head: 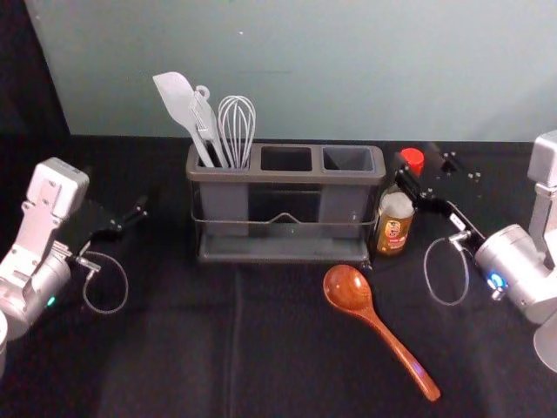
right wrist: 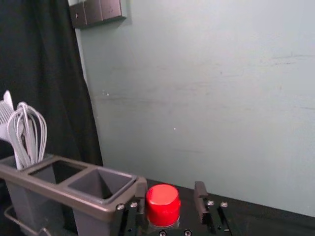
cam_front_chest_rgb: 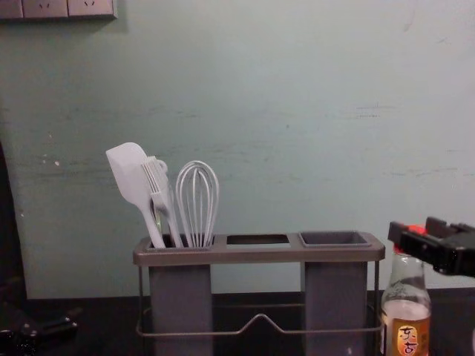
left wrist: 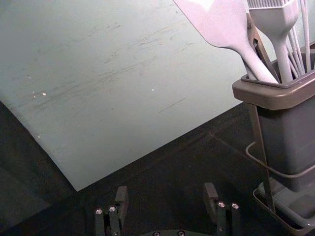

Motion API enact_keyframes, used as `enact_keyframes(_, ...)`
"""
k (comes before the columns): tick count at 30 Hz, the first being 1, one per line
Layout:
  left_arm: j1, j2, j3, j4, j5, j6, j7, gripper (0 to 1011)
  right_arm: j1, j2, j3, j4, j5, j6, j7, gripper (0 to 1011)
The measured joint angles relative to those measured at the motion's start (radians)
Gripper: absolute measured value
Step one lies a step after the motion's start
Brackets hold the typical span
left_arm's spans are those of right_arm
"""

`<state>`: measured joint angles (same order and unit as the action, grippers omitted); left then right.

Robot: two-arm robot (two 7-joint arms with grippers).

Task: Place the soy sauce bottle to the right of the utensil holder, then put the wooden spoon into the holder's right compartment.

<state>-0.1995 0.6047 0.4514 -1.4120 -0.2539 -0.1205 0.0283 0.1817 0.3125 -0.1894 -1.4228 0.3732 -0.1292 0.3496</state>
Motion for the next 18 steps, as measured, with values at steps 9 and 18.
enact_keyframes(9, 0.0, 0.0, 0.0, 0.0, 0.0, 0.0, 0.0, 1005, -0.035, 0.015, 0.034, -0.09, 0.035, 0.005, 0.004, 898)
enact_keyframes(18, 0.0, 0.0, 0.0, 0.0, 0.0, 0.0, 0.0, 1005, -0.128, 0.07, 0.037, -0.227, 0.05, 0.008, 0.039, 1000)
